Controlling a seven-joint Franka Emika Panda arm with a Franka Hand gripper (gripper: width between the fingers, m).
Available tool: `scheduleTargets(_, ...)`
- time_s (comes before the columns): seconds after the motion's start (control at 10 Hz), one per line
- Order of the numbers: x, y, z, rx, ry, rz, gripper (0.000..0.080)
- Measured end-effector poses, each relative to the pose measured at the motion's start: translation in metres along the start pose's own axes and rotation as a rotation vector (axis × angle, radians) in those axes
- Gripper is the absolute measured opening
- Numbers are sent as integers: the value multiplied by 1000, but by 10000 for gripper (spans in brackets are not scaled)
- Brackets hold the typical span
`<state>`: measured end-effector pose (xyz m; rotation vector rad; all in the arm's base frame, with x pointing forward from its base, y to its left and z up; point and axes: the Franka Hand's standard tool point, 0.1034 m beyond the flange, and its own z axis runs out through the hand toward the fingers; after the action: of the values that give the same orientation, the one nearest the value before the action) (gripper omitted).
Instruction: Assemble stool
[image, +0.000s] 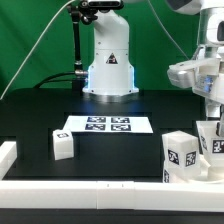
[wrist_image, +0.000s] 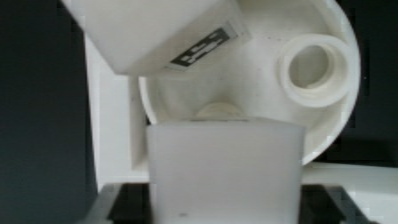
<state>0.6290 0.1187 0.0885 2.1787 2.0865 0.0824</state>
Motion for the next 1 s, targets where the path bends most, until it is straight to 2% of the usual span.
scheduleTargets(0.2, 0, 0, 0, 1, 1, 27, 341)
scheduleTargets(0.3, 1, -2, 0, 19, -4, 193, 341)
scheduleTargets(0.4, 0, -4, 0, 41, -19, 315, 341)
scheduleTargets(0.6, -3, -6, 1, 122, -76, 556, 341)
scheduleTargets(0.8, -2, -1, 2, 106, -81, 751, 341)
scheduleTargets(1.0, -1, -1, 2, 101, -88, 886, 341)
